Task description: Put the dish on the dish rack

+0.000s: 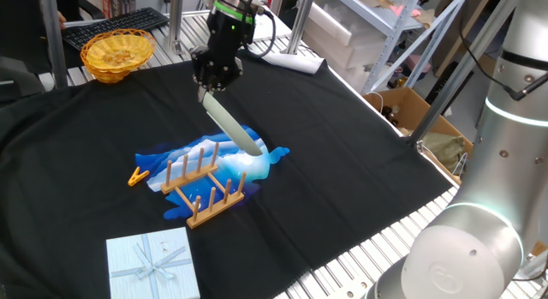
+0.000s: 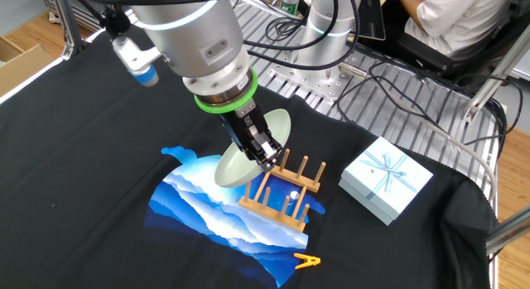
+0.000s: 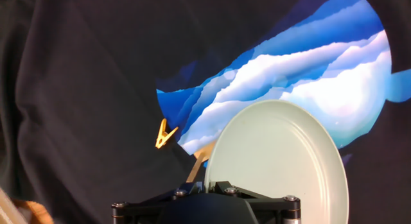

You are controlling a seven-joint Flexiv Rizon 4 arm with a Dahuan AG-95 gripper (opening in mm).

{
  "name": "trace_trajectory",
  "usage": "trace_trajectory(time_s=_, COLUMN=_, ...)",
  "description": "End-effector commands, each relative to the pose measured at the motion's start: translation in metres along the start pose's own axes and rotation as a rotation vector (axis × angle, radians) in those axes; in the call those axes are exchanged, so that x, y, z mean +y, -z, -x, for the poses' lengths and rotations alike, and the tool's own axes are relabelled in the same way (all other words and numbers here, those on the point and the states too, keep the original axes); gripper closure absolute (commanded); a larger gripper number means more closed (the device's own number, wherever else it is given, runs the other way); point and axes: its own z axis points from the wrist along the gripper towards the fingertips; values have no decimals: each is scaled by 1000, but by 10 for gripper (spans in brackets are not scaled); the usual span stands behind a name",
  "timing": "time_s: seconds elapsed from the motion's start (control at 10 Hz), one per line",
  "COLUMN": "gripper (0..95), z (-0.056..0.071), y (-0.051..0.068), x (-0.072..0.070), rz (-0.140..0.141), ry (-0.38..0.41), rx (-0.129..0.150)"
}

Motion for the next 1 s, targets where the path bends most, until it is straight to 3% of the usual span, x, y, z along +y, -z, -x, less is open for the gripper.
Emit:
trace_trajectory(time_s=0.1, gripper=950, z=3, y=-2, x=2, rz=-2, ry=-2, rx=8)
trace_trajectory(time_s=0.3, gripper=950, z=3, y=-2, x=2, rz=23, ry=-23, rx=21)
trace_trajectory(time_s=0.6, gripper=950, z=5, y=-4, x=3, rz=13, ry=-20, rx=12)
trace_trajectory(time_s=1.0, gripper=950, z=5, y=-4, x=3, rz=27, ry=-6, rx=-8)
